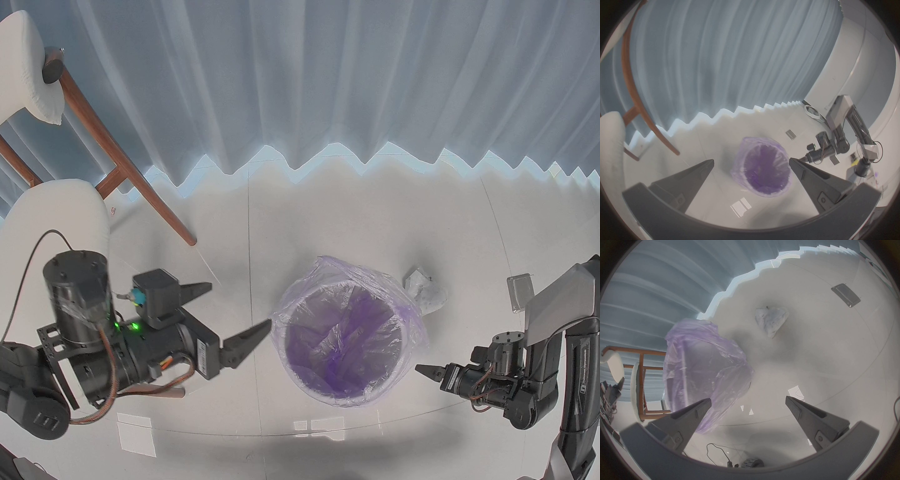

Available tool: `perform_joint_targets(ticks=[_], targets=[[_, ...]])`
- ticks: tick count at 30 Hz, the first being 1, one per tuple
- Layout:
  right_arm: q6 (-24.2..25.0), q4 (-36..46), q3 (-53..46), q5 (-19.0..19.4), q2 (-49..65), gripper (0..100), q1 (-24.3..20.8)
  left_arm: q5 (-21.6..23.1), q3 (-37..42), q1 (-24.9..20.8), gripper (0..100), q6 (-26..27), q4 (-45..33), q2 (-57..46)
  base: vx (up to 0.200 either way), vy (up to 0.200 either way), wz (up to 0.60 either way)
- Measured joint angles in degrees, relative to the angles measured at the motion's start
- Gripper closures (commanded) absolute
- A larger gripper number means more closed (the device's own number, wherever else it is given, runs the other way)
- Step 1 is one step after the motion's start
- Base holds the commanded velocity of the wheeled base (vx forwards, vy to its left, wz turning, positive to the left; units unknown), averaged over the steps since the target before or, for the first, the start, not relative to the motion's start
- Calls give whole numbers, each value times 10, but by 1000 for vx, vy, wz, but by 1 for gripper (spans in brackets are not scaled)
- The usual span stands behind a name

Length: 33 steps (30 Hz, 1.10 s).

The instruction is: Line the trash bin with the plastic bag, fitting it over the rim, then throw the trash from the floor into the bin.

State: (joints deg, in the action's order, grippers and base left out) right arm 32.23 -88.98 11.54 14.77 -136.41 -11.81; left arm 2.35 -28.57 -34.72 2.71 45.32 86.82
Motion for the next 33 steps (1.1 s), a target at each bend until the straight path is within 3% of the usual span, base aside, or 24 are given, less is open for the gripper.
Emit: perform_joint_targets(ticks=[8,13,18,26,33], targets=[[35,0,-37,-7,77,0,21,-26,-44,-54,0,-61,3,102,0,0,0],[64,0,-42,-20,104,0,33,-49,-102,-53,0,-104,-2,191,0,0,0],[84,0,-45,-41,123,0,42,-101,-163,-46,0,-163,-17,271,0,0,0],[89,0,-47,-46,143,0,45,-154,-185,-44,0,-193,-42,334,0,0,0],[89,0,-45,-46,146,0,45,-158,-195,-44,0,-205,-45,371,0,0,0]])
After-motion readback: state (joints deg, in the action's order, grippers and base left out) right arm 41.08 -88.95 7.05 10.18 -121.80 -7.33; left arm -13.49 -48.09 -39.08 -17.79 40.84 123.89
